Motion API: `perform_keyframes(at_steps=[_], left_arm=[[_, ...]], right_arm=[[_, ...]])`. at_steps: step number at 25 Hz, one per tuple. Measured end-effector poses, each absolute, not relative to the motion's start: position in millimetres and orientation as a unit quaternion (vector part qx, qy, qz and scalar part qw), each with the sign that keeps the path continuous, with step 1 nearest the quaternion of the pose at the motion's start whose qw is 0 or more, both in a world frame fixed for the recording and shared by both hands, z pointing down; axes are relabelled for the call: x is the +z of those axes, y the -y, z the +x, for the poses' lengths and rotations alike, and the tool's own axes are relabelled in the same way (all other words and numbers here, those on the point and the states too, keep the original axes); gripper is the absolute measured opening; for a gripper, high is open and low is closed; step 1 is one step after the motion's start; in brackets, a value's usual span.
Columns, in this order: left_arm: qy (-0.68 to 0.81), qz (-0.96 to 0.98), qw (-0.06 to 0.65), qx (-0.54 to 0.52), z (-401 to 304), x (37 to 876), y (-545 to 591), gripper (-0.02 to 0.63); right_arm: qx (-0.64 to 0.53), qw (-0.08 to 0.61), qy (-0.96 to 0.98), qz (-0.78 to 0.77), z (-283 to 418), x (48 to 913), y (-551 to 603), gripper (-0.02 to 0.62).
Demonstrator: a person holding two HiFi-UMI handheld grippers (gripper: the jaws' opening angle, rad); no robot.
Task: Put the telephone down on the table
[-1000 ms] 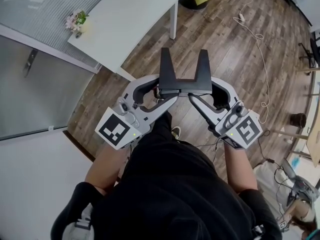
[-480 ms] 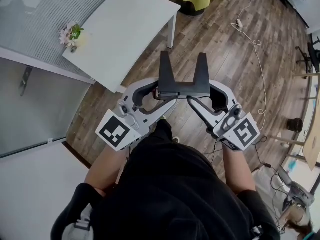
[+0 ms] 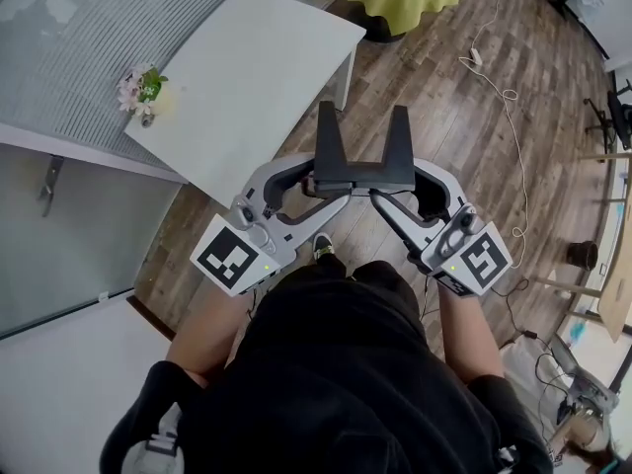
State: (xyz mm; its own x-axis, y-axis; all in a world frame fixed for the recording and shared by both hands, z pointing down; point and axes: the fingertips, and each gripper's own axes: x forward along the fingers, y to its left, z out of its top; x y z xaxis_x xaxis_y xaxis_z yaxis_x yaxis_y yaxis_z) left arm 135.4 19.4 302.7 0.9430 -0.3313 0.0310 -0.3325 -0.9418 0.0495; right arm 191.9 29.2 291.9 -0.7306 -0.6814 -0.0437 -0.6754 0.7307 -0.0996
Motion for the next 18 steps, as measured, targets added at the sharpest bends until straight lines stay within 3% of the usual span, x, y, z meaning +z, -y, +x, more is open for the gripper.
perform_keyframes(at_steps=[18], left_arm=[[0.186,0.982,0.029,0.005,127,309,62,0.212]], right_arm=[[-0.045,0.034,-0.939,-0.338,183,296,58,0.227]])
